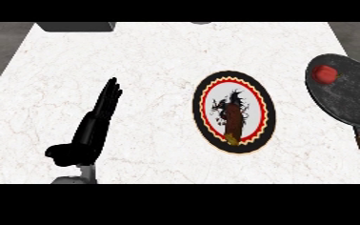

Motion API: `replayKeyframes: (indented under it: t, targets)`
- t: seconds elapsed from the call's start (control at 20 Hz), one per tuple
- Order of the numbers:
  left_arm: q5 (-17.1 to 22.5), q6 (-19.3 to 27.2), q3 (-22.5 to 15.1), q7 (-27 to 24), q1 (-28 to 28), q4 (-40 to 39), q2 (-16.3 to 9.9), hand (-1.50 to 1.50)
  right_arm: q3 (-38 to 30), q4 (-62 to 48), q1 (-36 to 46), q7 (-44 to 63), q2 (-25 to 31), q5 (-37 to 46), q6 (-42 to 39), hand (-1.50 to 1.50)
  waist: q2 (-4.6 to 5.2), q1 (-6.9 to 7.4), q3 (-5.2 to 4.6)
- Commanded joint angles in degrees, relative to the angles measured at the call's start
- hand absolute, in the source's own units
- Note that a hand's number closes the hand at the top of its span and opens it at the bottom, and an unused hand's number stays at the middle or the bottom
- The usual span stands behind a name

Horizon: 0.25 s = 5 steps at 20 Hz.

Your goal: Pick the bell pepper from the plate and place it in the pan

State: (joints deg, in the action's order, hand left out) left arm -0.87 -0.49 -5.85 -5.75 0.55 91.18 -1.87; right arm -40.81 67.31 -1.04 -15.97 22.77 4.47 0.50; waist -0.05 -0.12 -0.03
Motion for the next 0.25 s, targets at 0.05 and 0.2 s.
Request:
replayKeyframes:
  t: [0.05,0.2]
  targets:
    - [-0.1,0.6,0.4,2.1,1.9,-0.5,0.6,0.00,1.2,1.8,-1.5,-0.6,0.3,1.4,3.0,-1.50,0.02,0.01,0.02]
    - [0.3,0.0,0.3,3.7,1.2,1.3,0.3,0.00,0.8,-2.9,1.8,-1.0,4.0,2.4,4.2,-1.50,0.04,0.18,0.04]
